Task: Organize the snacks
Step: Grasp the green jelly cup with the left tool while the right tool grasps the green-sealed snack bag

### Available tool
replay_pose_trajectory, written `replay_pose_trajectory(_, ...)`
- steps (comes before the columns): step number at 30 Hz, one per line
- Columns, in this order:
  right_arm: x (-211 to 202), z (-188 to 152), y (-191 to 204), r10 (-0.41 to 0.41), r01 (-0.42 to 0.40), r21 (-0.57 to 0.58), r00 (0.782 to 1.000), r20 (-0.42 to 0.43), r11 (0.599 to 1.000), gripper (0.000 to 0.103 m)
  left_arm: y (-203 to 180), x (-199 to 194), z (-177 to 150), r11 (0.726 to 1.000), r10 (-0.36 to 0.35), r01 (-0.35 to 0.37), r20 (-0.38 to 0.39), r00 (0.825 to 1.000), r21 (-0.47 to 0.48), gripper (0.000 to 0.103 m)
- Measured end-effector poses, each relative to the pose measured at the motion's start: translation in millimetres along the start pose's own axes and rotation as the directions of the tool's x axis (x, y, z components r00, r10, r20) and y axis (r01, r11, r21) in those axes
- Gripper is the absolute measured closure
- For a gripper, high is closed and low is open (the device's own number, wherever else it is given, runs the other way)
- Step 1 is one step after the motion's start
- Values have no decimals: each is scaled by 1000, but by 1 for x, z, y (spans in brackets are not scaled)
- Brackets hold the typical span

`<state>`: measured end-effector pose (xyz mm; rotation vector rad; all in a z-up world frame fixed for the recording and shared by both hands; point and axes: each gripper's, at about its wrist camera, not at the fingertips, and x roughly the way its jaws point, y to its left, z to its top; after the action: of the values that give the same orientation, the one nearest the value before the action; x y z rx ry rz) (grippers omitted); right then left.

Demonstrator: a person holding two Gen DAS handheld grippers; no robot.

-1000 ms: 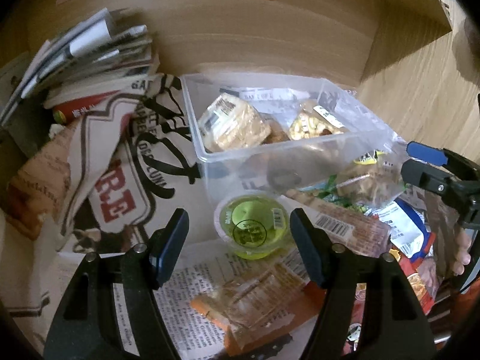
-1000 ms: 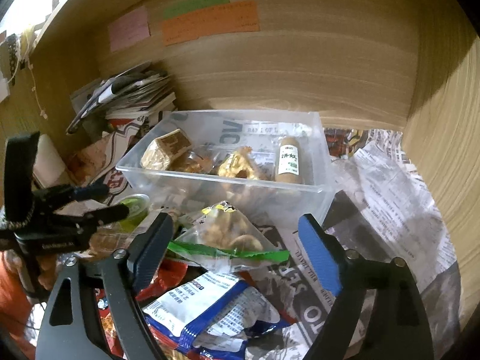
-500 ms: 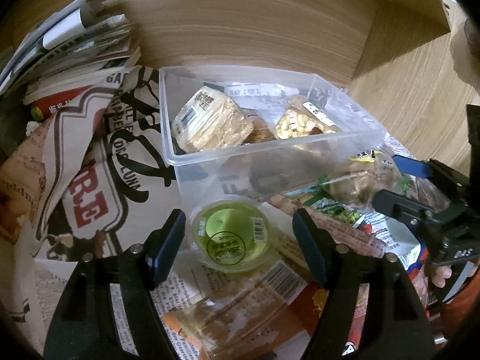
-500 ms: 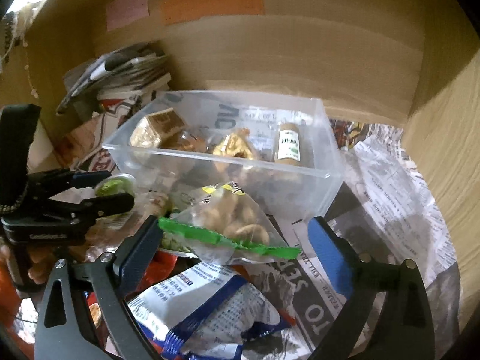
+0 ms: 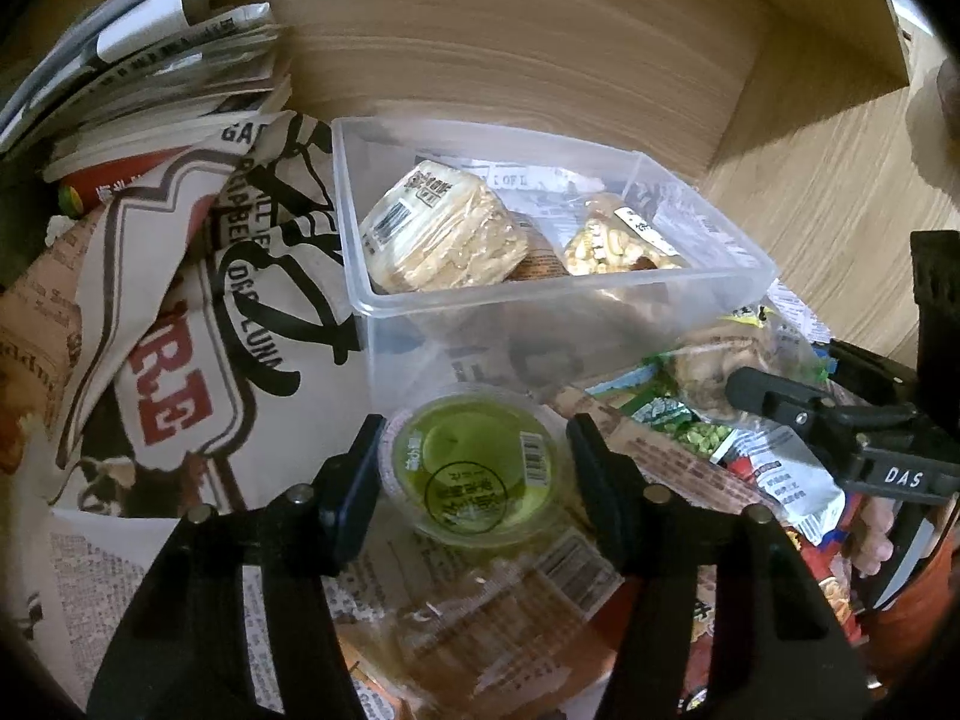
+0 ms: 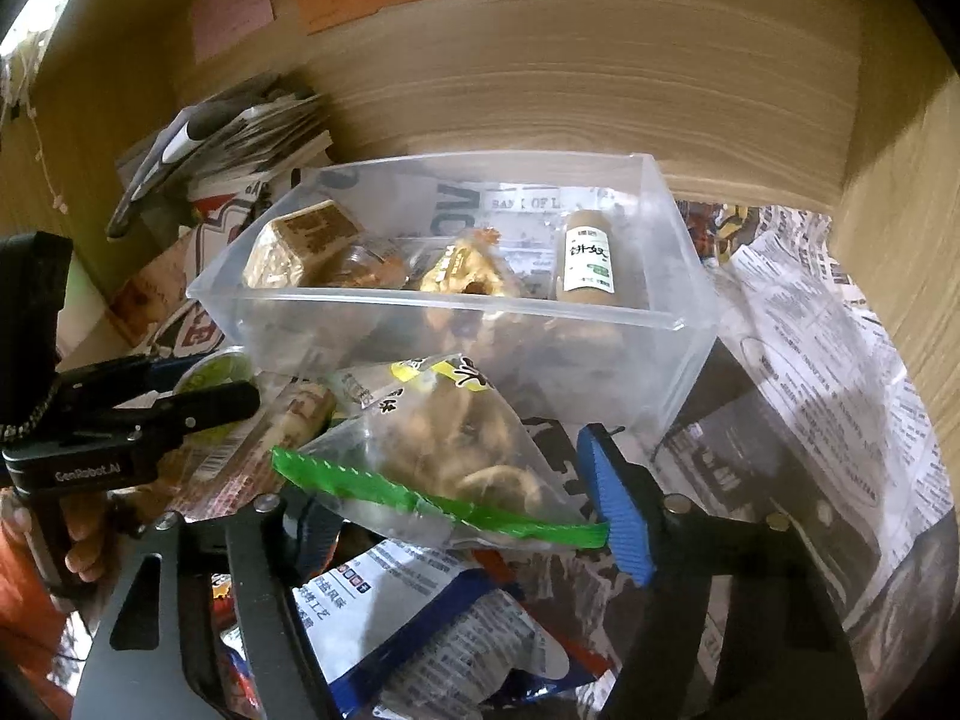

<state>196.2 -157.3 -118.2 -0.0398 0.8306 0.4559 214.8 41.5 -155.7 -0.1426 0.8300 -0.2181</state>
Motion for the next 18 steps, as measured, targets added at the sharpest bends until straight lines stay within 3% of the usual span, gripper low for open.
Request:
replay_pose_trajectory(7, -16, 1, 4, -15, 16, -13, 999, 47, 1000, 41, -2, -15, -3, 1000, 27, -27, 23, 999, 6, 44)
replay_pose_trajectory(18, -51, 5, 8, -9, 12, -21, 990, 139, 1000, 44, -15, -62, 9, 998, 25, -31, 136, 990, 47, 44)
